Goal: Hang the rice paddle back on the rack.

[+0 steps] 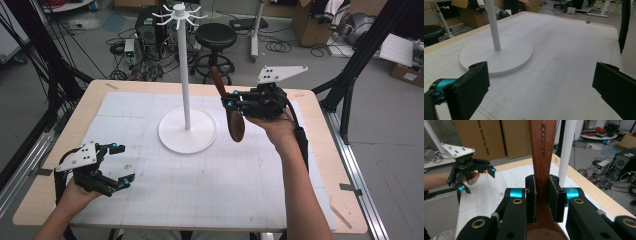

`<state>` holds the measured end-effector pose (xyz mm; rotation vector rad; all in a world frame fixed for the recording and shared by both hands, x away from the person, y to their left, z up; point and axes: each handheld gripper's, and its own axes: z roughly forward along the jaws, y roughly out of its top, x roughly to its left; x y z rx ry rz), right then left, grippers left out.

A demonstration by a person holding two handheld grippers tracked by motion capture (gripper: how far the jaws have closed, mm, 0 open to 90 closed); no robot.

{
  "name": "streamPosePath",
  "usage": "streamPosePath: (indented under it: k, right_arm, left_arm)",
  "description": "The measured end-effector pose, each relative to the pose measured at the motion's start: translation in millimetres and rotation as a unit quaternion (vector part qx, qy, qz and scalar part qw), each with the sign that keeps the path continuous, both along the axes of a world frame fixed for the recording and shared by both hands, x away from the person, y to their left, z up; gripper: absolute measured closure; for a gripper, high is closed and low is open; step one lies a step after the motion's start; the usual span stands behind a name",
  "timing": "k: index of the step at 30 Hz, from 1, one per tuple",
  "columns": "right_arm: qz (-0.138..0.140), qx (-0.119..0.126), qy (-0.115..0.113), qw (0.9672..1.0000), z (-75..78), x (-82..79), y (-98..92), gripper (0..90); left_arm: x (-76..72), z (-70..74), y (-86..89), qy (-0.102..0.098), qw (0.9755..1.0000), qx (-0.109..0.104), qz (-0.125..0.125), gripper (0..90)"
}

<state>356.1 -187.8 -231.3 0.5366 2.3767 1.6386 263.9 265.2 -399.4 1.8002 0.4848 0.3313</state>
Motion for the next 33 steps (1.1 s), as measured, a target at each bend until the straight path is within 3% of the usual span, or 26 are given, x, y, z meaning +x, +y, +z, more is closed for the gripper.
streamPosePath:
  k: [19, 33]
  right_arm:
    - [-0.016, 0.015, -0.019, 0.9996, 35.5, 14.0, 17.3, 78.8]
    - [-0.027, 0.010, -0.035, 0.9990, 57.5, 25.5, 29.6, 78.8]
  left_arm:
    - [-1.2, 0.2, -0.7, -0.005, 1.0000, 0.005, -0.002, 1.7]
    - [-2.6, 0.8, -0.7, -0.004, 1.0000, 0.001, -0.003, 1.7]
